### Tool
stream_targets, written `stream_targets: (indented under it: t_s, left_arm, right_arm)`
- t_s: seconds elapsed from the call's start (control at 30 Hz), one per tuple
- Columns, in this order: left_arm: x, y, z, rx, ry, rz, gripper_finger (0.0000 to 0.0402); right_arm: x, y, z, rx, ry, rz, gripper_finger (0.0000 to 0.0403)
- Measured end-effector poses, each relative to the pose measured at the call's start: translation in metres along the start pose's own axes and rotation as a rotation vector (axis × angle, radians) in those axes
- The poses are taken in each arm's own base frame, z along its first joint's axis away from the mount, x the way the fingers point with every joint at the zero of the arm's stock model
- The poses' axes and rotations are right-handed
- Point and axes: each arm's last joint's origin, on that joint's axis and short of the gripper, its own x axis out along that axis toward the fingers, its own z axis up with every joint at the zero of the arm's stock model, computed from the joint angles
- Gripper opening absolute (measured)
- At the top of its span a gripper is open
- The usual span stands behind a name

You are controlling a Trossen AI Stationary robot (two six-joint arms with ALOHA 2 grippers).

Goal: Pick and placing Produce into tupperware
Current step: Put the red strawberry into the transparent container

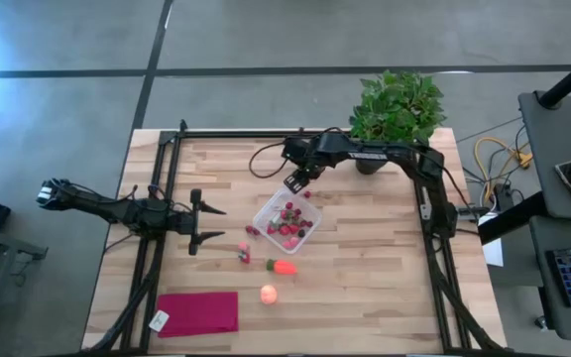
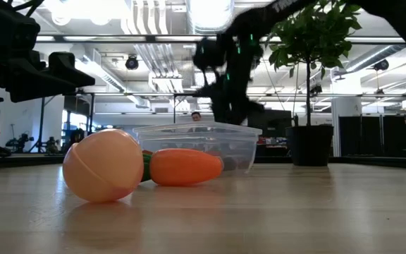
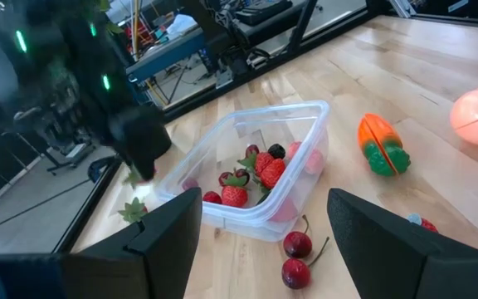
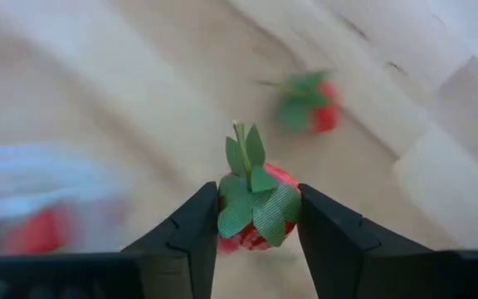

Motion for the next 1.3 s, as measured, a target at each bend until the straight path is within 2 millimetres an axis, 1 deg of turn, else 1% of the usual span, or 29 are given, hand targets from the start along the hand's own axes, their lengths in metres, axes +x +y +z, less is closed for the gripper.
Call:
stream_targets:
  t_s: [0.1,0.2,0.23,0.3,0.33,0.37,0.43,0.5,0.57,0.67,0.73,0.8,0.87,0.97,1.03,1.1,1.23,1.3]
  left_arm:
    - [0.000,0.000,0.000,0.000,0.000,0.000,0.0247]
    - [0.000,0.000,0.000,0.000,0.000,0.000,0.0247]
    - [0.000,0.000,0.000,0.000,0.000,0.000,0.0247]
    - [0.000,0.000,0.000,0.000,0.000,0.000,0.0247]
    - [0.000,0.000,0.000,0.000,0.000,0.000,0.0247]
    - [0.000,0.000,0.000,0.000,0.000,0.000,0.0247]
    - [0.000,0.000,0.000,0.001,0.001,0.000,0.0247]
    - [0.000,0.000,0.000,0.000,0.000,0.000,0.0247]
    - [0.000,0.000,0.000,0.000,0.000,0.000,0.0247]
    - [0.000,0.000,0.000,0.000,0.000,0.000,0.0247]
    - [0.000,0.000,0.000,0.001,0.001,0.000,0.0247]
    - [0.000,0.000,0.000,0.000,0.001,0.000,0.0247]
    - [0.000,0.000,0.000,0.000,0.000,0.000,0.0247]
    - [0.000,0.000,0.000,0.000,0.000,0.000,0.0247]
    - [0.000,0.000,0.000,0.001,0.002,-0.001,0.0247]
    - [0.000,0.000,0.000,0.001,0.001,0.000,0.0247]
    - [0.000,0.000,0.000,0.000,0.000,0.000,0.0247]
    - [0.000,0.000,0.000,0.000,0.000,0.000,0.0247]
  right_arm:
    - [-0.035,0.030,-0.002,-0.068,-0.043,0.111,0.0136]
    - [-0.068,0.068,-0.008,-0.149,-0.097,0.222,0.0141]
    - [-0.077,0.080,-0.012,-0.176,-0.119,0.251,0.0145]
    - [-0.087,0.101,-0.020,-0.217,-0.139,0.284,0.0156]
    - [-0.088,0.109,-0.024,-0.219,-0.130,0.286,0.0163]
    - [-0.084,0.116,-0.029,-0.212,-0.103,0.271,0.0170]
    - [-0.070,0.124,-0.038,-0.190,-0.046,0.210,0.0188]
    - [-0.058,0.128,-0.044,-0.150,-0.017,0.145,0.0206]
    - [-0.054,0.130,-0.046,-0.112,-0.018,0.110,0.0224]
    - [-0.059,0.127,-0.044,-0.041,-0.069,0.061,0.0249]
    - [-0.063,0.116,-0.036,0.031,-0.084,0.035,0.0261]
    - [-0.067,0.097,-0.022,0.103,-0.087,0.011,0.0266]
    - [-0.067,0.072,-0.006,0.170,-0.080,-0.036,0.0267]
    - [-0.054,0.038,0.015,0.249,-0.071,-0.085,0.0261]
    - [-0.041,0.023,0.025,0.219,-0.047,-0.106,0.0255]
    - [-0.032,0.014,0.029,0.130,-0.022,-0.125,0.0251]
    - [-0.016,0.010,0.031,-0.075,0.028,-0.146,0.0245]
    - [-0.008,0.009,0.032,-0.111,0.047,-0.150,0.0245]
